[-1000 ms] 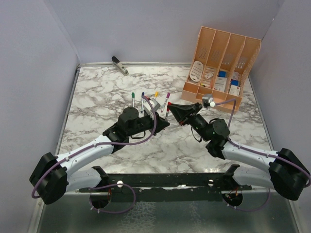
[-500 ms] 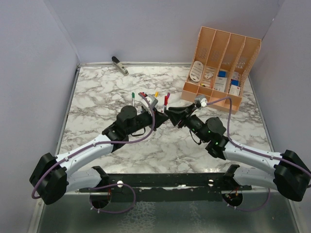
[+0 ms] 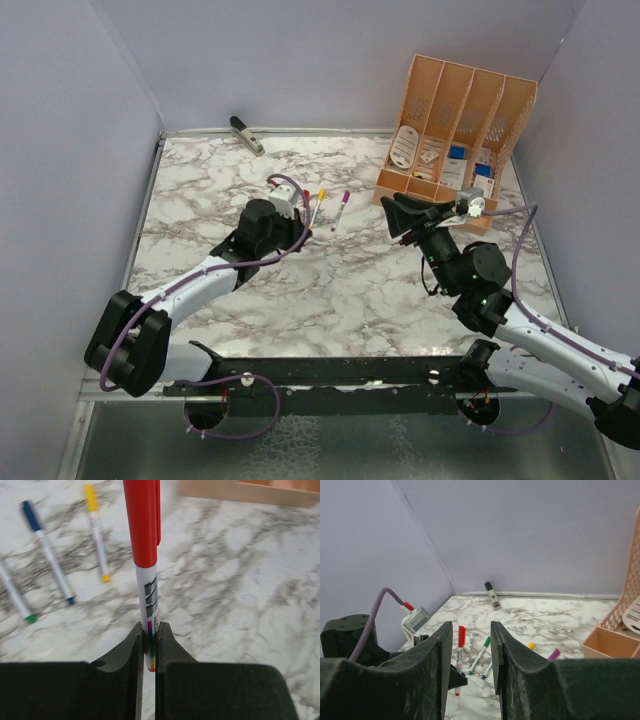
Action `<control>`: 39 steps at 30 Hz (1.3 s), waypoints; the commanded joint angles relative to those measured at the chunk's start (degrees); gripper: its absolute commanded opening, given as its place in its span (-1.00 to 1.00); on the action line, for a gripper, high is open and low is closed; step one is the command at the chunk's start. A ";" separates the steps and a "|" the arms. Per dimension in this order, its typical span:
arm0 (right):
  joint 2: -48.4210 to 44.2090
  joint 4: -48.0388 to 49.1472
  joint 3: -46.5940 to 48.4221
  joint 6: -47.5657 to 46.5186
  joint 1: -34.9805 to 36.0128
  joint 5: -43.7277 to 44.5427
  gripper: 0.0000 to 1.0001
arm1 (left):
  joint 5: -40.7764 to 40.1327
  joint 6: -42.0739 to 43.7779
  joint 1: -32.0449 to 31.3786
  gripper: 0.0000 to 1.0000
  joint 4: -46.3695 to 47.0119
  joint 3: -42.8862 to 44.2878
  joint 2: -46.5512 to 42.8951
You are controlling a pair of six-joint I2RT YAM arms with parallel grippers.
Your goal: Insert the pens into the pen caps
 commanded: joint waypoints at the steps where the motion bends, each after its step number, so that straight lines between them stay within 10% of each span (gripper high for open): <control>1: 0.69 -10.21 0.27 -1.06 0.09 7.54 -0.29 | -6.39 0.34 6.60 -1.00 -8.62 5.82 2.56; 24: 4.32 -14.82 -1.24 1.35 0.09 7.84 -0.36 | -1.15 6.44 21.90 -1.00 -24.14 29.52 34.06; 39: 6.14 -14.07 -1.36 3.06 0.09 6.51 -0.37 | -0.71 6.23 21.88 -0.33 -26.34 29.75 35.89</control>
